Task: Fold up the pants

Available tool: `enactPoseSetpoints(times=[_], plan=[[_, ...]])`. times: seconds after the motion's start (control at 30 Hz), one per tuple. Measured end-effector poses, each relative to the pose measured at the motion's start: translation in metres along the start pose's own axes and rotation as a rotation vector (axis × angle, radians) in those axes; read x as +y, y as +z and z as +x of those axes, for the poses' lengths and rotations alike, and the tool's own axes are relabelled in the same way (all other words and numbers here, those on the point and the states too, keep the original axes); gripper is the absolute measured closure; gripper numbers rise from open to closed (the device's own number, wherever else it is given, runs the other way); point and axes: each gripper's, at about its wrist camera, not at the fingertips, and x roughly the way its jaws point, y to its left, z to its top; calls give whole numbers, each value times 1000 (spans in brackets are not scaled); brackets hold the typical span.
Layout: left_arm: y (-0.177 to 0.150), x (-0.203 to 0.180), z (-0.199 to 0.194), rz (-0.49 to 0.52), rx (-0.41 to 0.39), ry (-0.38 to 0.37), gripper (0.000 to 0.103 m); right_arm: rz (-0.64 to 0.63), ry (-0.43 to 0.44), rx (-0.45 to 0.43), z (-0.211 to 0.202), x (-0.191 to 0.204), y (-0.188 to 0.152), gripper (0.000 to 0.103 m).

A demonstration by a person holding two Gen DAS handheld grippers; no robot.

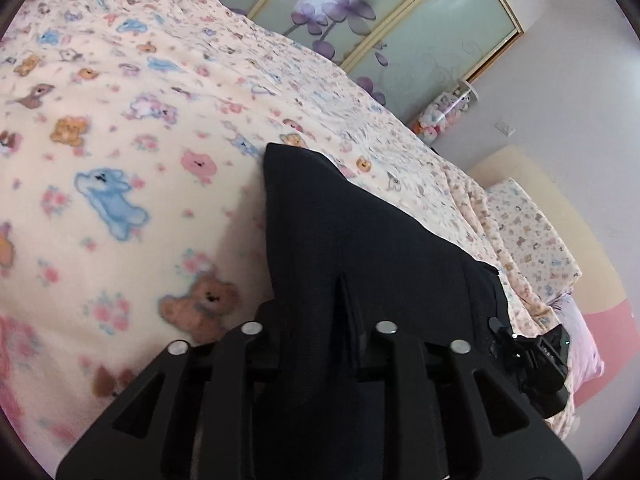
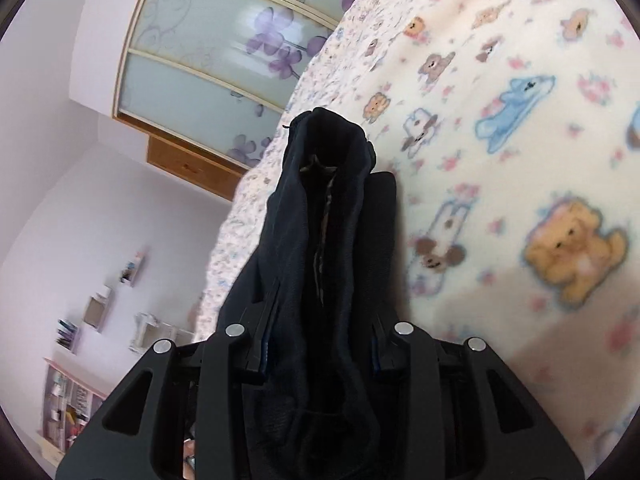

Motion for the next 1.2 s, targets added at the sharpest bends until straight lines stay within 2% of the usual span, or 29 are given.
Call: enactPoseSetpoints(times=[0.03, 0.07, 0.1, 0.17, 0.2, 0.27, 0.33, 0.37, 0.4, 0.47, 0.53, 0.57, 0.6, 0.63, 0.7, 0.73, 0.83, 0.9, 0.93, 0.97, 1.0, 1.03, 1.1, 1.2], plan=[[1, -2, -3, 10, -5, 12, 74, -34, -48, -5, -4, 6, -2, 57], [2, -5, -11, 23, -24, 40, 73, -55, -102, -12, -8, 11, -3, 46], [3, -6, -18, 31, -48, 60, 73, -69, -156, -37, -16, 14, -3, 40], [5, -10, -40, 64, -118, 117, 61, -71, -198, -110, -38, 17, -2, 37], [5, -14, -54, 91, -163, 141, 51, -77, -214, -181, -57, 22, -2, 37], [-1, -27, -80, 153, -216, 130, 45, -145, -170, -238, -81, 38, -6, 37], [-8, -41, -90, 199, -199, 62, 38, -242, -80, -190, -90, 59, -15, 37], [-16, -51, -92, 229, -171, 13, 35, -293, -34, -140, -92, 73, -26, 37], [-23, -60, -90, 254, -137, -24, 32, -314, -9, -91, -90, 81, -35, 37], [-34, -70, -84, 271, -81, -57, 32, -293, 26, -11, -83, 85, -47, 37], [-44, -73, -74, 274, -37, -49, 32, -217, 50, 86, -69, 75, -60, 37], [-48, -74, -67, 272, -16, -32, 32, -200, 21, 110, -67, 69, -64, 36], [-52, -72, -59, 265, 14, -9, 32, -182, -47, 142, -59, 57, -71, 37], [-55, -65, -47, 247, 62, 21, 34, -166, -43, 151, -55, 46, -74, 38], [-60, -56, -36, 235, 73, 31, 39, -132, -17, 126, -53, 28, -79, 50], [-62, -54, -35, 233, 56, 30, 39, -107, 2, 114, -56, 20, -79, 55], [-62, -60, -37, 248, 41, 61, 38, -58, 27, 112, -68, 21, -80, 53], [-65, -66, -48, 263, 18, 79, 34, -83, -10, 102, -82, 35, -84, 46], [-67, -67, -56, 266, 3, 82, 22, -118, -24, 82, -92, 45, -86, 32], [-71, -69, -69, 274, -28, 93, 16, -151, -45, 57, -99, 55, -86, 19], [-75, -71, -81, 287, -62, 107, 6, -213, -73, 11, -114, 69, -92, 17], [-79, -75, -96, 306, -106, 123, 2, -252, -82, -12, -117, 75, -94, 17], [-94, -82, -129, 363, -204, 171, 2, -322, -118, -54, -136, 92, -108, 14], [-116, -89, -165, 419, -287, 249, 2, -400, -189, -111, -157, 105, -124, 5]])
